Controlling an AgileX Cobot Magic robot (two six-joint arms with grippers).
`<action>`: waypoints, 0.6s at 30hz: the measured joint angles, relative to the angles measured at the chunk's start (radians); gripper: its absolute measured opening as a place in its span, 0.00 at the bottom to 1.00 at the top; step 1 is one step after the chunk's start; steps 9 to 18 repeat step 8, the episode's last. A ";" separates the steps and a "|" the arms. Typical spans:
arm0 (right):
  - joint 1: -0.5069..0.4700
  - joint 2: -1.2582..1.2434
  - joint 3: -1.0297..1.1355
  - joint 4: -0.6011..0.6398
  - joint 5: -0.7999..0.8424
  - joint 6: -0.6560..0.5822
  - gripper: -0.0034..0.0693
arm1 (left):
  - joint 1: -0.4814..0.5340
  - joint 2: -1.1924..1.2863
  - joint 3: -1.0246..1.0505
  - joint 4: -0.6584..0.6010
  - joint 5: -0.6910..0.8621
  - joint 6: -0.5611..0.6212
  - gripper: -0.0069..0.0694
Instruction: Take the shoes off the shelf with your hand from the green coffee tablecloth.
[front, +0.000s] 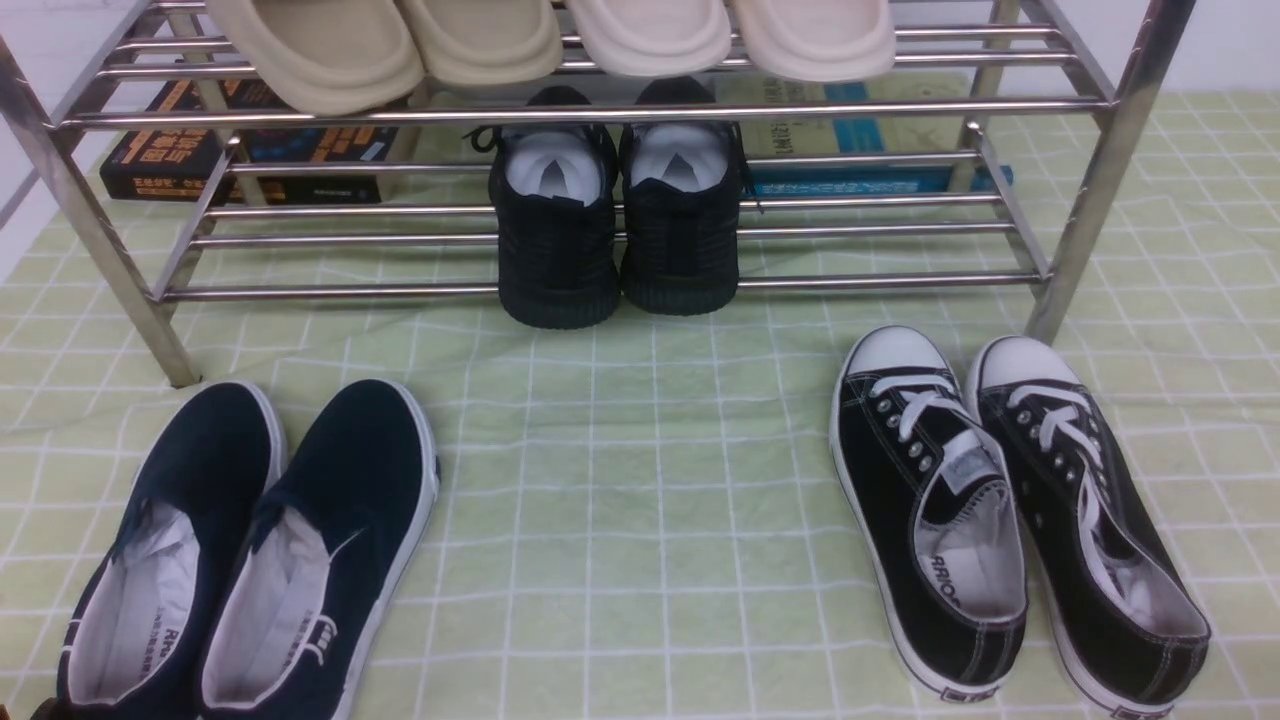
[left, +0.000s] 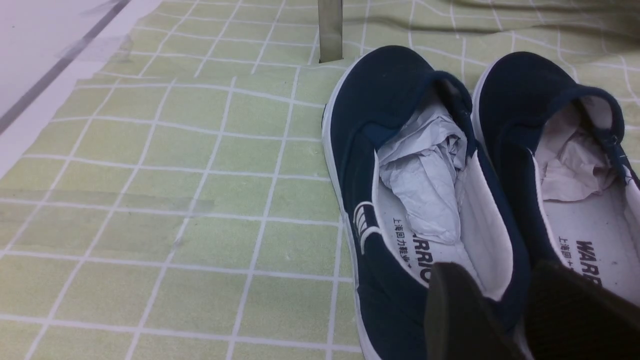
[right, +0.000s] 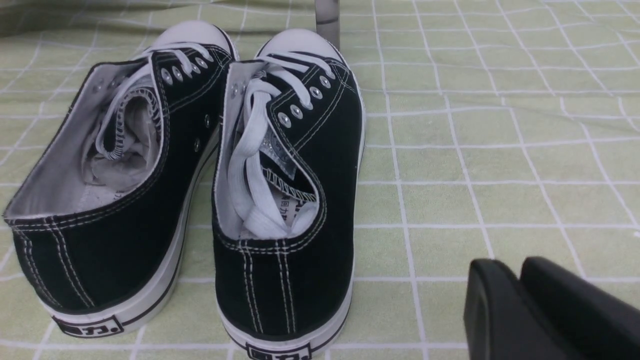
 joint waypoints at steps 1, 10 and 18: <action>0.000 0.000 0.000 0.000 0.000 0.000 0.19 | 0.000 0.000 0.000 0.000 0.000 0.000 0.40; 0.000 0.000 0.000 0.000 0.000 0.000 0.20 | 0.000 0.000 0.000 0.000 0.000 0.000 0.40; 0.000 0.000 0.000 0.000 0.000 0.000 0.20 | 0.000 0.000 0.000 0.000 0.000 0.000 0.40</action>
